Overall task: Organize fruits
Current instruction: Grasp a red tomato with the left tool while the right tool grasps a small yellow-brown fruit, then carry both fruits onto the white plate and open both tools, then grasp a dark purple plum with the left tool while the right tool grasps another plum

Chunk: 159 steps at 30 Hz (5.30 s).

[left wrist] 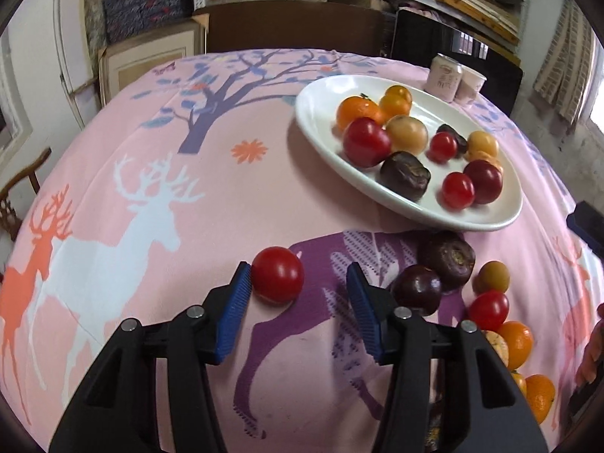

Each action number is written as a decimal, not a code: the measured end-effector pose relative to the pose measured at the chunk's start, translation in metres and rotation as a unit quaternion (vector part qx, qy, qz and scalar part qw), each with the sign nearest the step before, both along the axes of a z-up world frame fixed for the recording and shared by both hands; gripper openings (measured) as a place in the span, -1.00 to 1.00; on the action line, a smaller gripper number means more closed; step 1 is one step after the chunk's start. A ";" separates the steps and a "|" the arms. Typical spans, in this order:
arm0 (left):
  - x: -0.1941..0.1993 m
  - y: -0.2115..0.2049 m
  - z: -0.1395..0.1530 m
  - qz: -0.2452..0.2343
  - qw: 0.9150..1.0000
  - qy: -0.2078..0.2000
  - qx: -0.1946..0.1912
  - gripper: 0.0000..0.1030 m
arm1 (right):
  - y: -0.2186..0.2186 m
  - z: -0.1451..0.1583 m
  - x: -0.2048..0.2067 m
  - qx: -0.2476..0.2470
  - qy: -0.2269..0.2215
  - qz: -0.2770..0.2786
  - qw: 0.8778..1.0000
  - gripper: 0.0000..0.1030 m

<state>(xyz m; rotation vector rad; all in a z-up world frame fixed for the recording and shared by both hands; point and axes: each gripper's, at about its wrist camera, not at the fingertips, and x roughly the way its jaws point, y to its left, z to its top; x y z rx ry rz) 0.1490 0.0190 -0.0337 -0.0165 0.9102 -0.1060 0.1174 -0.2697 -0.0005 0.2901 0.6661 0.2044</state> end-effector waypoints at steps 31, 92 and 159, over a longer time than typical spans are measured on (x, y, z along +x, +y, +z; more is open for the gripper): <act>0.003 0.002 -0.006 0.017 0.999 -0.003 0.036 -0.46 | 0.057 -0.039 0.025 0.034 0.107 0.146 0.983 -0.09; 0.078 -0.093 0.033 -0.101 0.993 -0.054 -0.019 0.25 | 0.031 0.015 0.148 0.055 0.042 0.060 0.996 0.31; -0.044 -0.051 -0.001 -0.111 0.991 -0.024 0.070 -0.08 | -0.005 -0.024 -0.010 0.069 0.060 0.008 0.996 0.82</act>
